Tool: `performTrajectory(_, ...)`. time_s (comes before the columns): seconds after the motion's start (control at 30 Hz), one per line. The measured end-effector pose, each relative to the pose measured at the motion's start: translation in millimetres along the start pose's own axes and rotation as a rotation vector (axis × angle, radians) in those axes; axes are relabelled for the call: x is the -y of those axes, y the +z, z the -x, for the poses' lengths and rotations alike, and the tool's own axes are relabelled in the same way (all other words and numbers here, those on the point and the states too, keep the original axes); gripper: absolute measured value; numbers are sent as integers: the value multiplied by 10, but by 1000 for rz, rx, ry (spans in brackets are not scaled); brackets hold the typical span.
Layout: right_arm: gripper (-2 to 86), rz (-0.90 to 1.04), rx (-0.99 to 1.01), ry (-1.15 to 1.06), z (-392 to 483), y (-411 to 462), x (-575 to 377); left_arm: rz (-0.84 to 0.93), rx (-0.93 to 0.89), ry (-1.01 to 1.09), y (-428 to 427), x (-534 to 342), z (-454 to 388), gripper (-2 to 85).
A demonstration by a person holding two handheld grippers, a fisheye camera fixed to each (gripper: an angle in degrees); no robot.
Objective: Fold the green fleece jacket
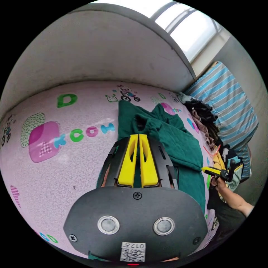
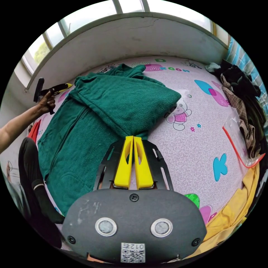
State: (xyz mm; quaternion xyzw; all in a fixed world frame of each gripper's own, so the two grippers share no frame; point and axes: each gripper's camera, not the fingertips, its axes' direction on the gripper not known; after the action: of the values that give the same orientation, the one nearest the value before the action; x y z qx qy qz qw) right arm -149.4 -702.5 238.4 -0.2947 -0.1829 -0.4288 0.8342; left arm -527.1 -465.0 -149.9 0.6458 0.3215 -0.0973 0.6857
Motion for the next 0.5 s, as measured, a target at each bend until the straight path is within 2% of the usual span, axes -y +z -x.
performTrajectory(0.1,-10,-51,3,41,8,-152,28,-18,14,102,-89,176,-190,4)
performTrajectory(0.27,-10,-209,-42,43,73,-291,208,69,-32,271,259,534,-819,5)
performTrajectory(0.37,-10,-171,-65,12,113,-115,320,137,20,328,570,679,-1129,4)
performTrajectory(0.4,-10,-152,-77,4,117,-62,332,174,87,332,697,708,-1168,4)
performTrajectory(0.47,-10,-9,-110,-39,86,232,345,280,207,282,922,704,-1077,3)
performTrajectory(0.5,-10,-24,-100,-45,72,251,326,378,220,256,1084,656,-957,2)
